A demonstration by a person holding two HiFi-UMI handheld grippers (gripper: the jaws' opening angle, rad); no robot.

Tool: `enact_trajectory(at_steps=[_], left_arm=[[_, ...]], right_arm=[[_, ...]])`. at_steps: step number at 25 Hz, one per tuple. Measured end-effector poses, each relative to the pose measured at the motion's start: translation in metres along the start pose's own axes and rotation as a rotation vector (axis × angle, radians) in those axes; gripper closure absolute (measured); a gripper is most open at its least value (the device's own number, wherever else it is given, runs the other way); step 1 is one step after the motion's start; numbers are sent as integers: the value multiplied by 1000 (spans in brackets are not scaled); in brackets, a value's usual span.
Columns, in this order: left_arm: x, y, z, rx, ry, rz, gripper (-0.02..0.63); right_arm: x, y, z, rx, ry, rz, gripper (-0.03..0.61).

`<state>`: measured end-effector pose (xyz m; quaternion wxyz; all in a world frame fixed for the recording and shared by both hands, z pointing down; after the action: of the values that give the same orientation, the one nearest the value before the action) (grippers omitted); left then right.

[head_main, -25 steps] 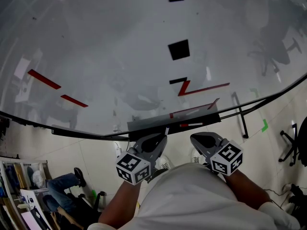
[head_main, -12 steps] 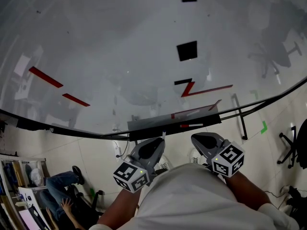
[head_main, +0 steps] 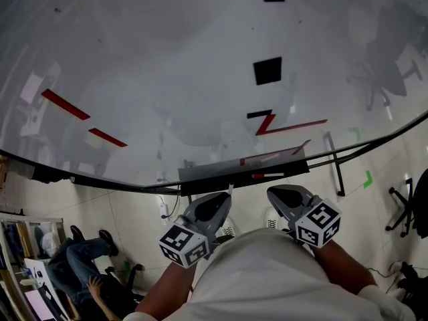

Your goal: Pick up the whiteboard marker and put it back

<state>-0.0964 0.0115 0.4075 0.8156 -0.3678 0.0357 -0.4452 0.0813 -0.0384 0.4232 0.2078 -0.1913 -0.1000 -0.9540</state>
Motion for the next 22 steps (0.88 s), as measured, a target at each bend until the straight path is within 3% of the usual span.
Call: enact_trajectory(at_steps=[22], left_arm=[[0, -8, 0, 38, -16, -45, 561]], right_arm=[[1, 2, 2, 3, -6, 2, 577]])
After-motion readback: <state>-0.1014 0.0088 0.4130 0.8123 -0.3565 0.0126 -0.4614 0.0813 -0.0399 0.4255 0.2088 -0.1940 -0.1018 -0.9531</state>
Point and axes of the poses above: the fingertips, and each gripper's own axes: x forward along the fingers, y to its right, z out of its underside, the point moved 6 cm from there along -x, backward along the fingers, and after that the axes turned 14 degrees about -x, right-handed, at the moved point
